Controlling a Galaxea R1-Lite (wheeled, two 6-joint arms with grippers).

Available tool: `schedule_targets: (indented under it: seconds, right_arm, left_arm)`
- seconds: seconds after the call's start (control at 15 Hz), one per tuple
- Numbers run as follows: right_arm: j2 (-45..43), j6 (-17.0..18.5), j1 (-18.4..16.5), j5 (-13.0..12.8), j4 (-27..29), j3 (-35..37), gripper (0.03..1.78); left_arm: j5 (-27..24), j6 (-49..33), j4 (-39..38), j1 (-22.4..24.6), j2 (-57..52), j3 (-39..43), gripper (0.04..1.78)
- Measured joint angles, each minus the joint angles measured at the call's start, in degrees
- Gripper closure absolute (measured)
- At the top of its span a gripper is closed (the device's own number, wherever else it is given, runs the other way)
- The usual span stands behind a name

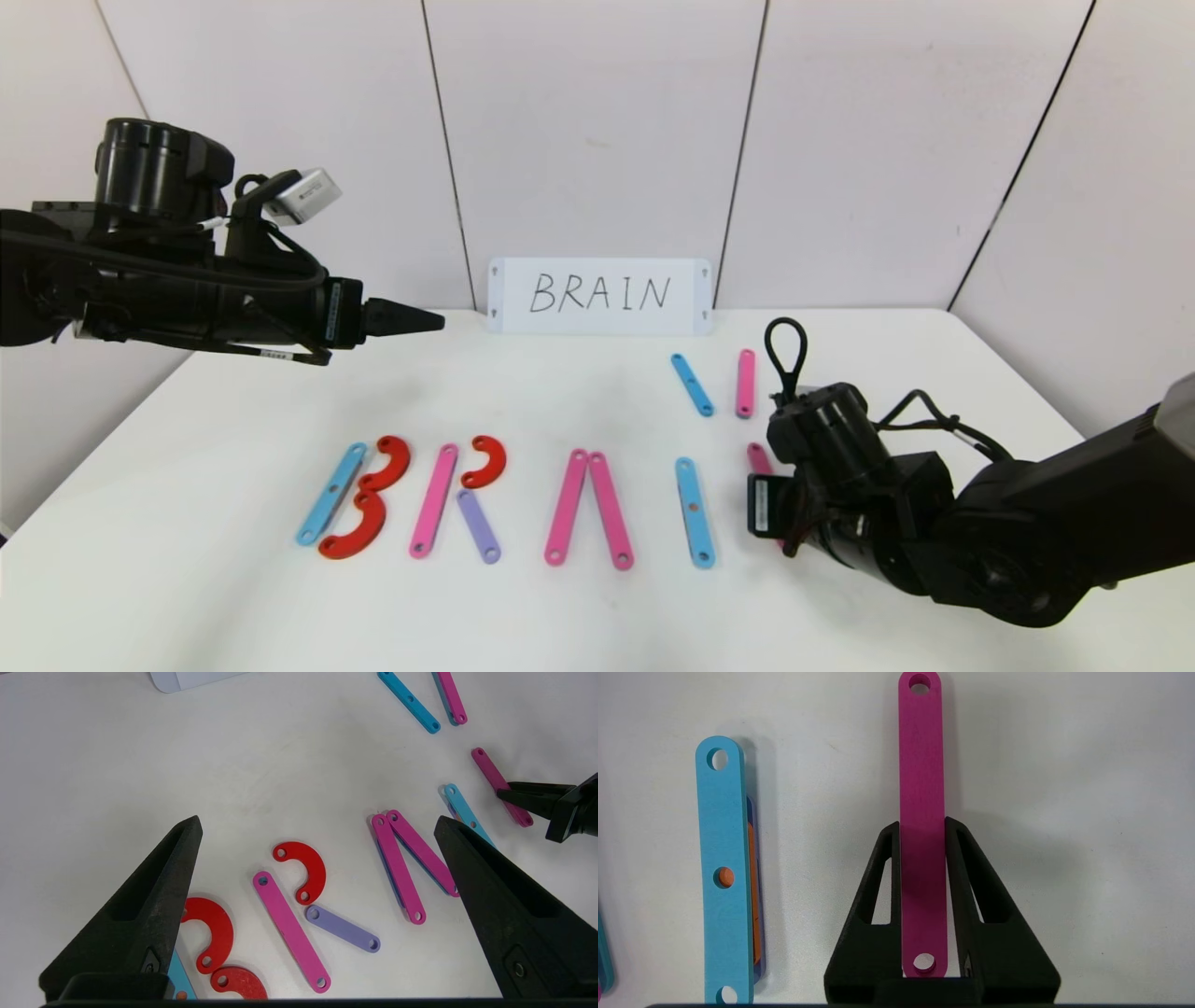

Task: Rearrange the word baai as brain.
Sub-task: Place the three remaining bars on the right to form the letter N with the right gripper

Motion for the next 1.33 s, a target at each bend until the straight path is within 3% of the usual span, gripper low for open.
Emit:
schedule_targets:
  seconds: [0.2, 0.47, 0.67, 0.8, 1.33]
  right_arm:
    - [-0.2, 0.0, 0.0, 0.0, -0.1, 0.3, 1.14]
    - [-0.4, 0.0, -0.2, 0.0, -0.1, 0.4, 0.46]
    - [-0.4, 0.0, -0.4, 0.0, -0.3, 0.4, 0.16]
    - [-0.4, 0.0, -0.6, 0.1, -0.6, 0.4, 0.08]
    - [-0.7, 1.7, -0.4, 1.1, -1.2, 0.2, 0.08]
  left_arm:
    - [0.0, 0.0, 0.0, -0.1, 0.0, 0.0, 0.08]
    - [0.1, 0.0, 0.0, -0.4, 0.0, 0.1, 0.08]
    - [0.1, 0.0, 0.0, -0.4, 0.0, 0.1, 0.08]
    - [0.1, 0.0, 0.1, -0.4, 0.0, 0.1, 0.08]
    - [0.1, 0.0, 0.1, -0.4, 0.0, 0.1, 0.08]
